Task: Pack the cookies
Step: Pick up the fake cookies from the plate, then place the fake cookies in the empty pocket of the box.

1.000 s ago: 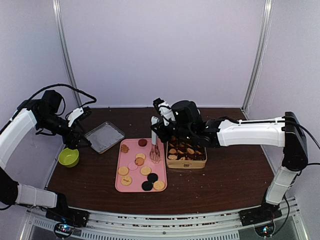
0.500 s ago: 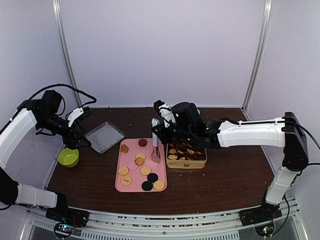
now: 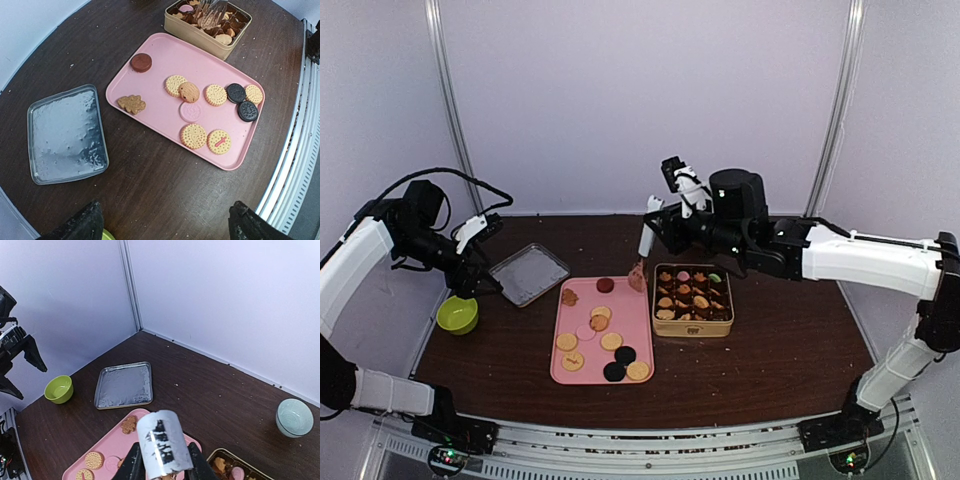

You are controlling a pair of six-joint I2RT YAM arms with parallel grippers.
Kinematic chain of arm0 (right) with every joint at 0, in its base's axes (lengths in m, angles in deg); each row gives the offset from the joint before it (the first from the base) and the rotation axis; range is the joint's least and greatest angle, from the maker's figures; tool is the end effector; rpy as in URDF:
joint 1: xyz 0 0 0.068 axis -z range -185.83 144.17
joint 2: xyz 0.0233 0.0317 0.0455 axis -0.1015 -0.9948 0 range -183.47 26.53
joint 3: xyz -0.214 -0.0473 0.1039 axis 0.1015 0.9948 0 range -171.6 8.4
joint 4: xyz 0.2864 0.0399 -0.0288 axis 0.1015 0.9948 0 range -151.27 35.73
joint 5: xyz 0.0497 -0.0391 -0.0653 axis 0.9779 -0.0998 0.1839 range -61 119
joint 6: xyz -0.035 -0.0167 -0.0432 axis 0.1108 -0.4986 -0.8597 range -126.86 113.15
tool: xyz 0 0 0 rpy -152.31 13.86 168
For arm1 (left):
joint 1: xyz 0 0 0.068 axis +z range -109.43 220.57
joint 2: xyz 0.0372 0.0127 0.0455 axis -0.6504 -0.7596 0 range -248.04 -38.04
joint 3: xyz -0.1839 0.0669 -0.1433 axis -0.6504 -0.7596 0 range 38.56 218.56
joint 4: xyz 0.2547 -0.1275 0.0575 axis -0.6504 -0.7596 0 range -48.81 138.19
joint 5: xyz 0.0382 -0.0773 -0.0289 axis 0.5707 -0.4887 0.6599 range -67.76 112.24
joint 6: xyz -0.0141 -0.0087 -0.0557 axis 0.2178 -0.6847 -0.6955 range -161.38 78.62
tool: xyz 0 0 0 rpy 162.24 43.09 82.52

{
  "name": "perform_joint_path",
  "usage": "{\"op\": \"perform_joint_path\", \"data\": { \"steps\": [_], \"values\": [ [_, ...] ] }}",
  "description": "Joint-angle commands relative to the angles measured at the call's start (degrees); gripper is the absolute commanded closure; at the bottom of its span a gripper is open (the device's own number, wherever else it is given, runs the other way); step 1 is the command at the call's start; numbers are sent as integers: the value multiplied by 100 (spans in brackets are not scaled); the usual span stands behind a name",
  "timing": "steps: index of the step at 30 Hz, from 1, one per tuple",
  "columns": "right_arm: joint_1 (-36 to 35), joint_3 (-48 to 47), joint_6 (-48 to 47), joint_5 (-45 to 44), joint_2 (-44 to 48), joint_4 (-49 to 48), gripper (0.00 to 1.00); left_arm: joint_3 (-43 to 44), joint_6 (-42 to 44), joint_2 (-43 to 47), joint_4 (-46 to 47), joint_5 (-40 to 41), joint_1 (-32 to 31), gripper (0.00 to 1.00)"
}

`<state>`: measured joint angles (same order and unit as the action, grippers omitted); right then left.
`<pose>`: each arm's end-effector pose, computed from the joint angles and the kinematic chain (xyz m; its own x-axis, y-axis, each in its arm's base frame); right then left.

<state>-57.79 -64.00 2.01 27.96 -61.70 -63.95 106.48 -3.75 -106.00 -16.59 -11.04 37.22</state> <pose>0.2514 0.3202 0.3022 -0.2582 -0.0799 -0.9628 -0.7457 0.6501 0.1461 0.2531 -0.0377 0.2904 -0.5434 0.5431 -0.6402 0.7749 0.6178 -0.1336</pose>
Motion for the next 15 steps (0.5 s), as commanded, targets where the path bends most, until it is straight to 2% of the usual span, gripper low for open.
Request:
{"op": "perform_joint_path", "data": {
  "steps": [1,8,15],
  "values": [
    [236,373,-348,-128,719,385,100,63,73,53,10,-83,48,11],
    [612,1150,-848,-379,1970,1378,100,81,72,-4,16,-151,46,11],
    [790,1642,-946,-522,2388,1632,100,128,69,-50,11,-175,48,11]
  ]
}}
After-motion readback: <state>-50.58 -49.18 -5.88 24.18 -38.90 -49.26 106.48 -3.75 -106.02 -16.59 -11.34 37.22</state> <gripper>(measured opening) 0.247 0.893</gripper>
